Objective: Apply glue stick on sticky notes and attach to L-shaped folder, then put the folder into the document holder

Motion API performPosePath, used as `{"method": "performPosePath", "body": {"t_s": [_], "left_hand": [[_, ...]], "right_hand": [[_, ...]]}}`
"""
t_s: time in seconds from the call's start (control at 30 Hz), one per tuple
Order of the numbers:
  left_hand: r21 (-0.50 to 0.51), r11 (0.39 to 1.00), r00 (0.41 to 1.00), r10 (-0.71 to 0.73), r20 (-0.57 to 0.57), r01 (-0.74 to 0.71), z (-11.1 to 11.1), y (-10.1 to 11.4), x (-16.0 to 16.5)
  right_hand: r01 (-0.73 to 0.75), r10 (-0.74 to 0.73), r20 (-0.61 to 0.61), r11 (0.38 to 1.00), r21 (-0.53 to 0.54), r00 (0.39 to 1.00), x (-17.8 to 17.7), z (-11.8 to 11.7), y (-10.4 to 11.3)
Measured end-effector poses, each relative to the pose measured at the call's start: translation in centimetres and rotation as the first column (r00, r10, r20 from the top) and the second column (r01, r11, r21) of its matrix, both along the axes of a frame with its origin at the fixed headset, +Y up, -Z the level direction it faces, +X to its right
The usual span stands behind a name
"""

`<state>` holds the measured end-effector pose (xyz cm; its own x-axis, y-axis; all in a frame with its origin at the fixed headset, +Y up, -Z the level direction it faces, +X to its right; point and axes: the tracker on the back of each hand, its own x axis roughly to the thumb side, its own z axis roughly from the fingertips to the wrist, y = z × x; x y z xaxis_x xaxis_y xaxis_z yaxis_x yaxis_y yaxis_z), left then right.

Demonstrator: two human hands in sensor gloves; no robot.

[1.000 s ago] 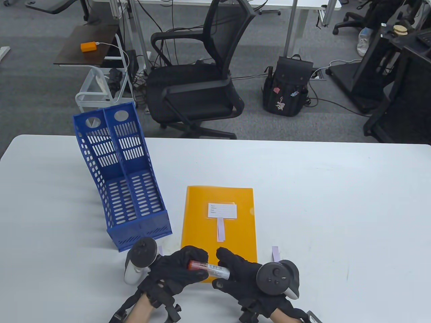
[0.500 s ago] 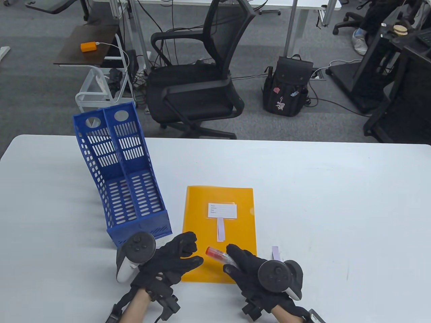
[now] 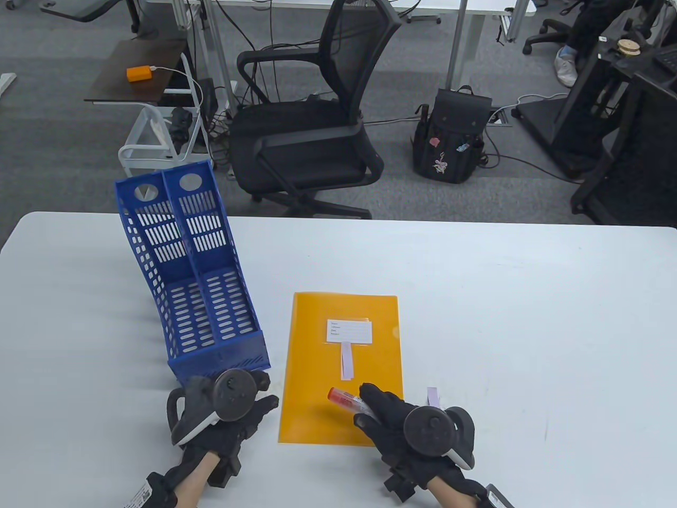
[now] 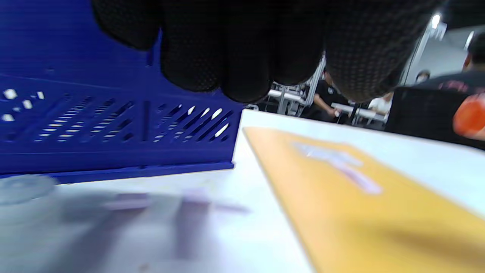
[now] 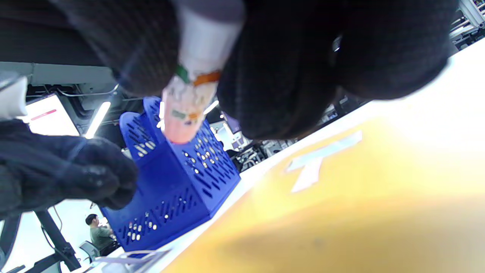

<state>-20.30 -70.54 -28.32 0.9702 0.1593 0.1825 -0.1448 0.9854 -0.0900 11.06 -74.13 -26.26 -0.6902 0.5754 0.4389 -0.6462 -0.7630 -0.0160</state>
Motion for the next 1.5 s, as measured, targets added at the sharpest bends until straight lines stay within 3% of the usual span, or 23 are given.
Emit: {"method": "performPosePath", "body": {"t_s": [0.13, 0.33, 0.7, 1.0, 1.13, 1.37, 1.5], "left_hand": [[-0.101, 0.982, 0.987, -0.16, 0.013, 0.161, -0.3, -1.5, 0.2], [-0.163, 0.943, 0.956, -0.294, 0.005, 0.291, -0.7, -3.3, 0.6], [-0.093, 0.919, 0.921, -0.388, -0.036, 0.383, -0.9, -4.1, 1.0], [-0.028, 0.937, 0.934, -0.349, -0.081, 0.347, -1.3, -4.1, 0.3], [-0.023, 0.947, 0.938, -0.321, -0.135, 0.321, -1.5, -3.5, -0.2], [0.016, 0.976, 0.954, -0.211, -0.213, 0.219, -1.9, -1.4, -1.1], [0.025, 0.997, 0.987, -0.062, -0.148, 0.067, -1.5, -0.3, 0.4]], "right_hand": [[-0.001, 0.001, 0.002, 1.0, -0.003, 1.0, 0.0, 0.0, 0.0], [-0.007, 0.007, 0.002, 1.0, -0.011, 1.0, 0.0, -0.1, 0.0], [-0.012, 0.012, 0.002, 1.0, -0.013, 1.0, 0.0, -0.2, 0.0], [-0.004, 0.004, 0.02, 1.0, -0.003, 1.0, 0.5, -0.4, 0.4], [0.061, -0.059, 0.032, 0.995, -0.074, 0.998, 1.3, -0.9, 0.7], [0.192, -0.182, 0.079, 0.971, -0.14, 0.98, 3.2, -1.5, 1.8], [0.187, -0.174, 0.11, 0.976, -0.116, 0.979, 3.9, -1.5, 2.2]]}}
